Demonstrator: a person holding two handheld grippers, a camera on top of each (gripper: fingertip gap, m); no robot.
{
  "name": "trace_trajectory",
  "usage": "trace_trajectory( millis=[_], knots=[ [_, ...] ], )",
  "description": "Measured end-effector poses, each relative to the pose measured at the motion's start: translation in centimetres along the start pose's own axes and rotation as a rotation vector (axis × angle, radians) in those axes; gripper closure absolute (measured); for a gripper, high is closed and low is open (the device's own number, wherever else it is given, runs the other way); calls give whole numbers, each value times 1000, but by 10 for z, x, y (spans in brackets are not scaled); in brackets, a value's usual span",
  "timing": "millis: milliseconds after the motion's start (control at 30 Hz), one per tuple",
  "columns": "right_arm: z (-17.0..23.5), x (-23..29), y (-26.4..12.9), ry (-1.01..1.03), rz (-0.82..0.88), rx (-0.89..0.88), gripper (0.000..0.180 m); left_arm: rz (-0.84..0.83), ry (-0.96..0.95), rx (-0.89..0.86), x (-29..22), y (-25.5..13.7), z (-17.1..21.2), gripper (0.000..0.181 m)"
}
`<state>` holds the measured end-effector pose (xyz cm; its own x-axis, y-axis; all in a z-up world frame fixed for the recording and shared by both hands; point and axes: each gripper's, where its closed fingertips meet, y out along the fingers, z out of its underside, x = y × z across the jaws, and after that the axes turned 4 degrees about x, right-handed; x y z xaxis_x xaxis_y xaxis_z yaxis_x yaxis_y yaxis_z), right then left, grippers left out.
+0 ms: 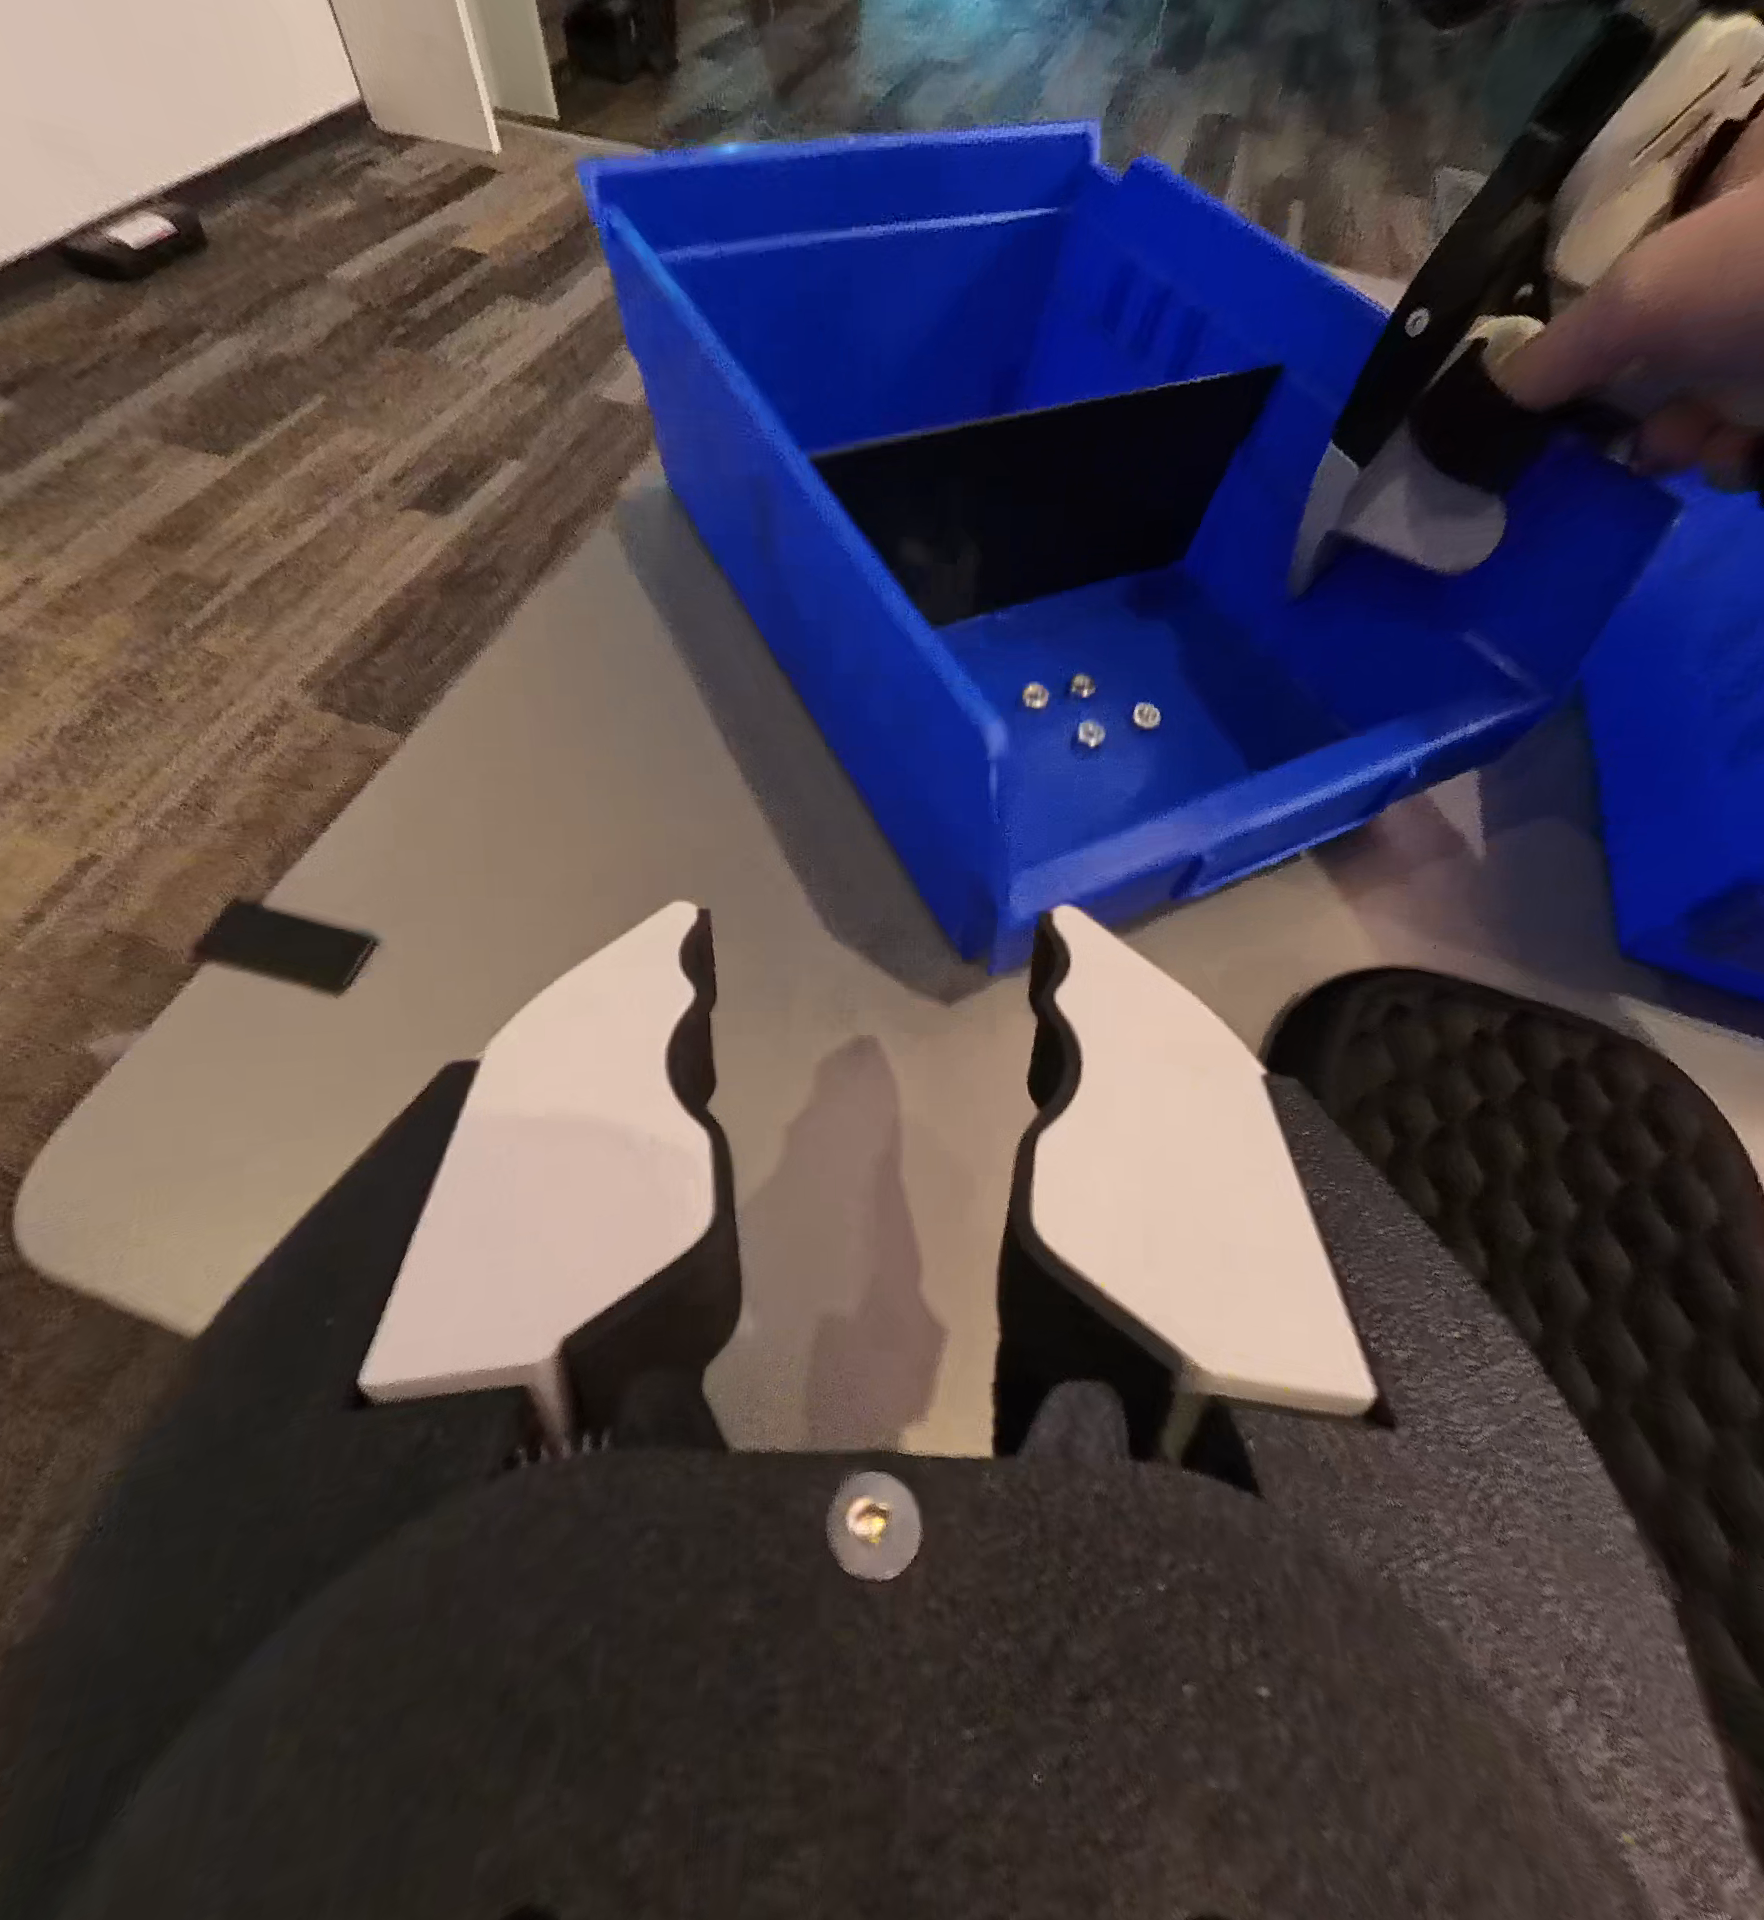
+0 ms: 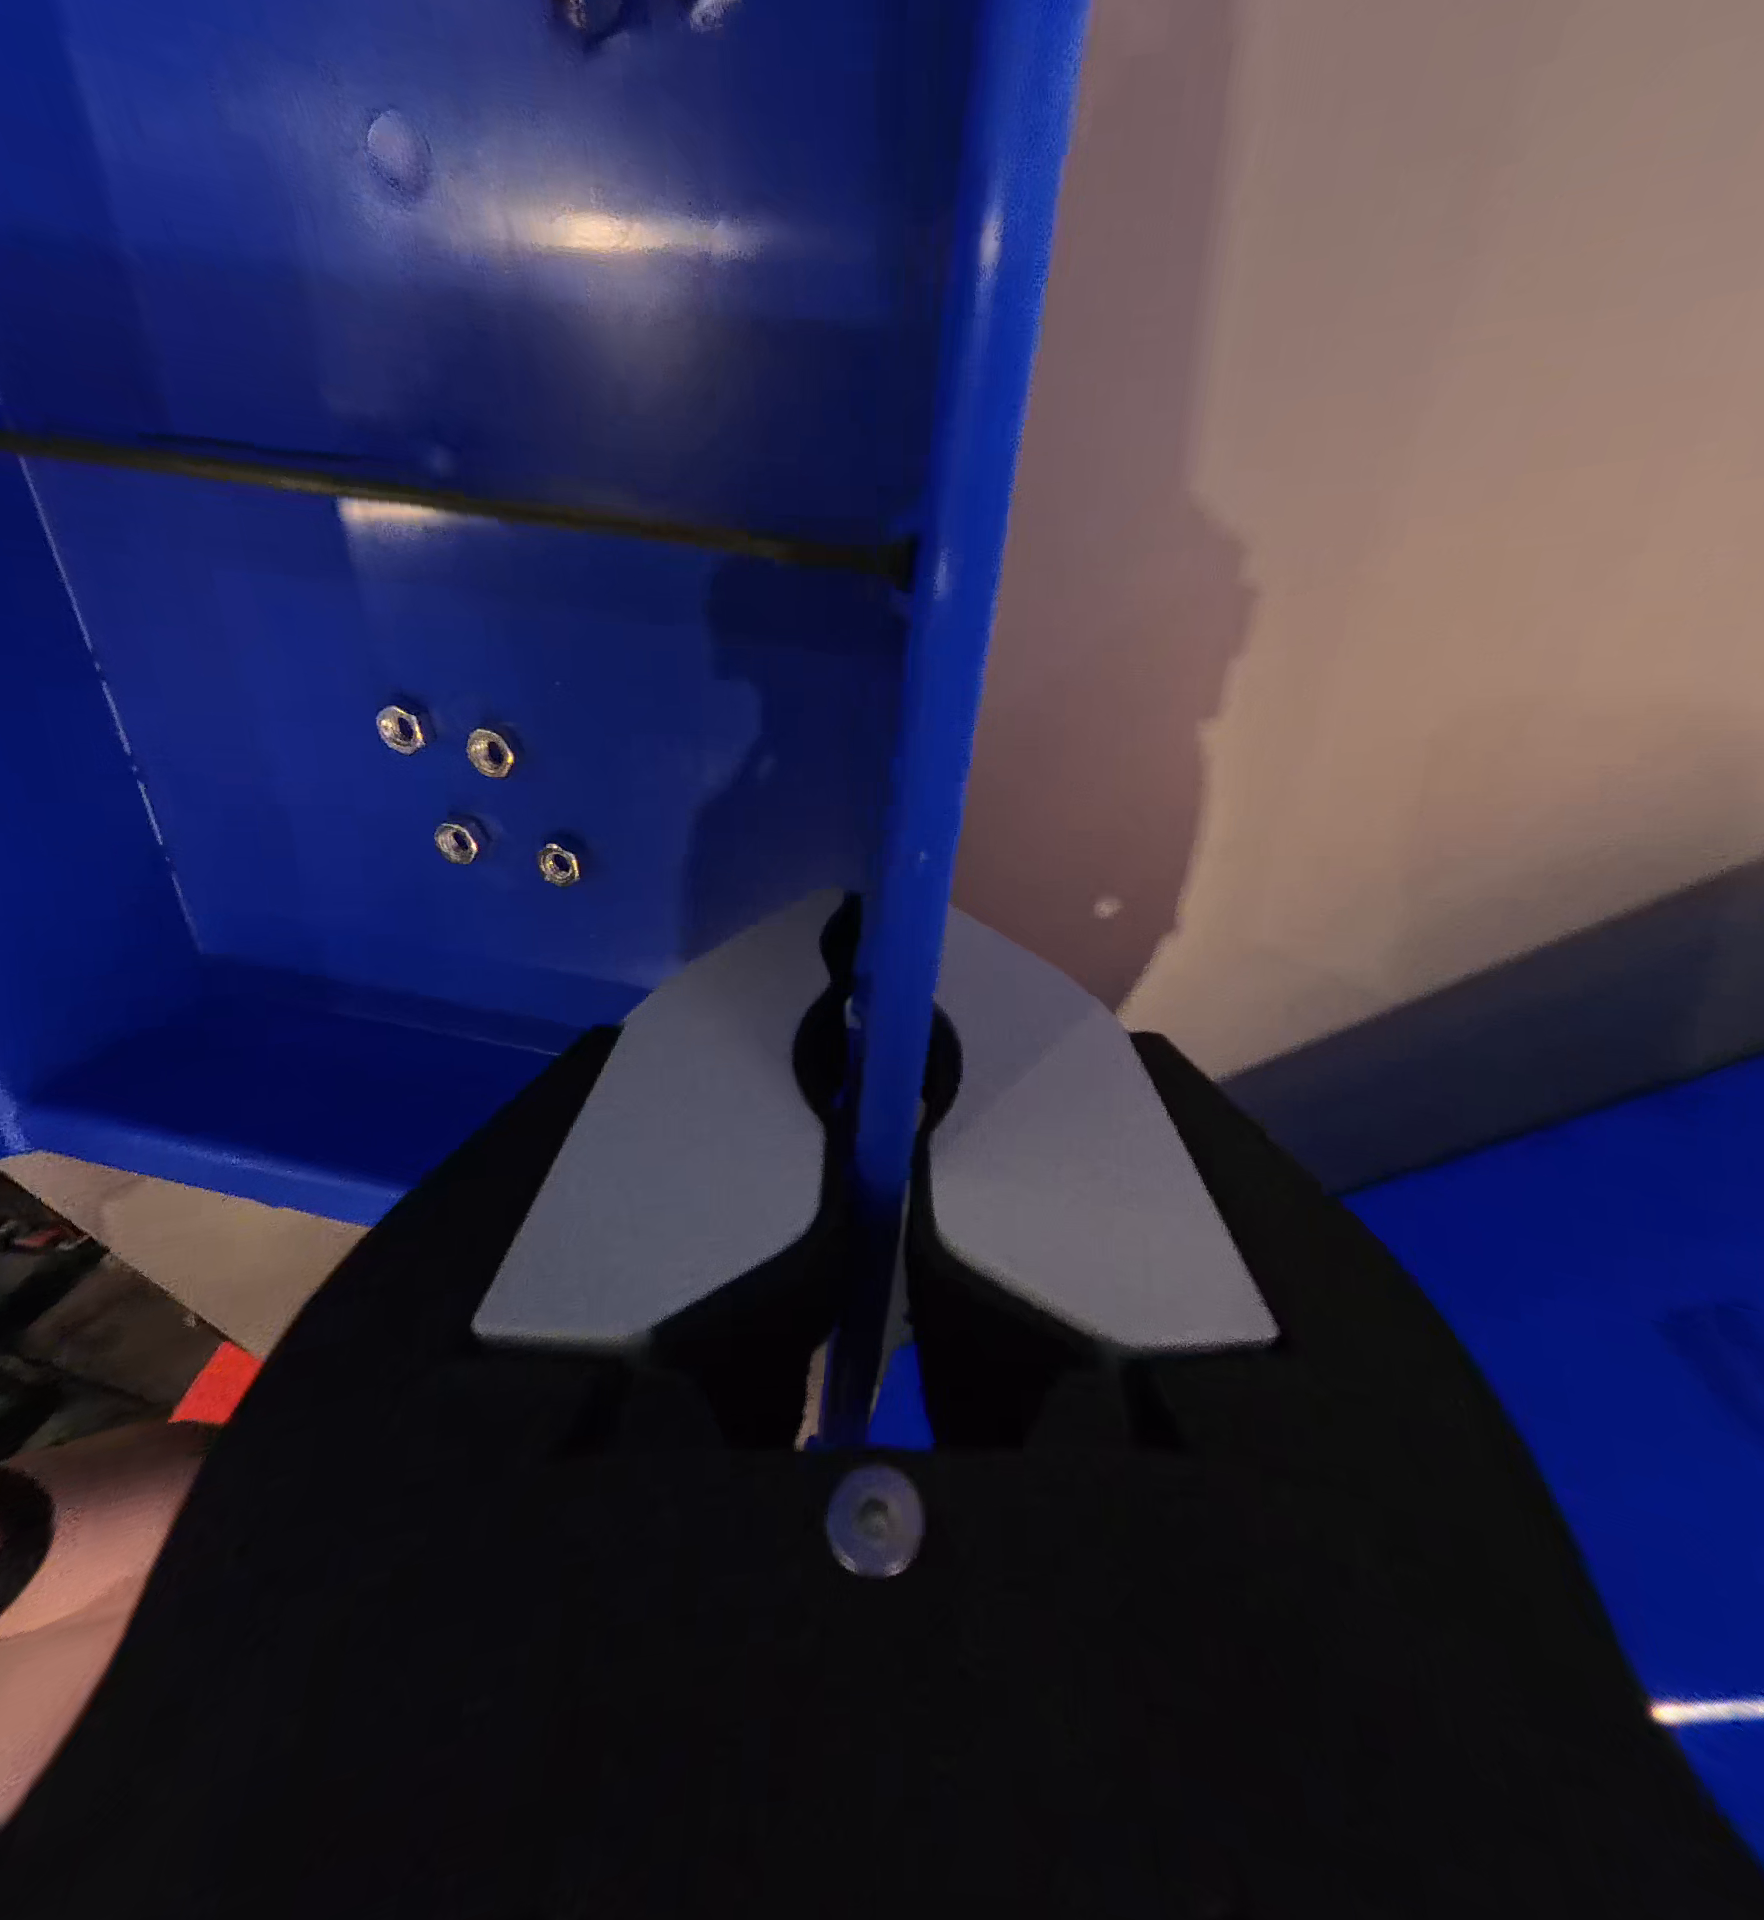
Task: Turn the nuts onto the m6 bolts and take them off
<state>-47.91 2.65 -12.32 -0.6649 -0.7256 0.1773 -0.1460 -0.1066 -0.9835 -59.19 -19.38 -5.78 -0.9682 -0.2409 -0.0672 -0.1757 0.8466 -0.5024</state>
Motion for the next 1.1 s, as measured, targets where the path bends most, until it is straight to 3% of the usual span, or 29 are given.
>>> trace_trajectory(
  millis=[100,167,300,467,800,1100],
  knots=[
    [-11,1,-15,4,-37,-130,170,-18,39,2,-14,23,-15,122],
    [-18,0,-38,-3,-58,-245,158,-62,62,22,-15,40,-20,120],
    [-5,-8,-85,-88,-25,-369,148,-96,69,112,-15,74,-16,121],
    [52,-25,-117,-213,30,-386,149,-89,97,117,-5,88,-23,156],
    [183,-90,-137,-207,35,-449,153,123,251,265,57,113,-41,172],
    [266,-159,-137,-50,97,-459,154,290,420,350,89,135,-54,171]
  ],
)
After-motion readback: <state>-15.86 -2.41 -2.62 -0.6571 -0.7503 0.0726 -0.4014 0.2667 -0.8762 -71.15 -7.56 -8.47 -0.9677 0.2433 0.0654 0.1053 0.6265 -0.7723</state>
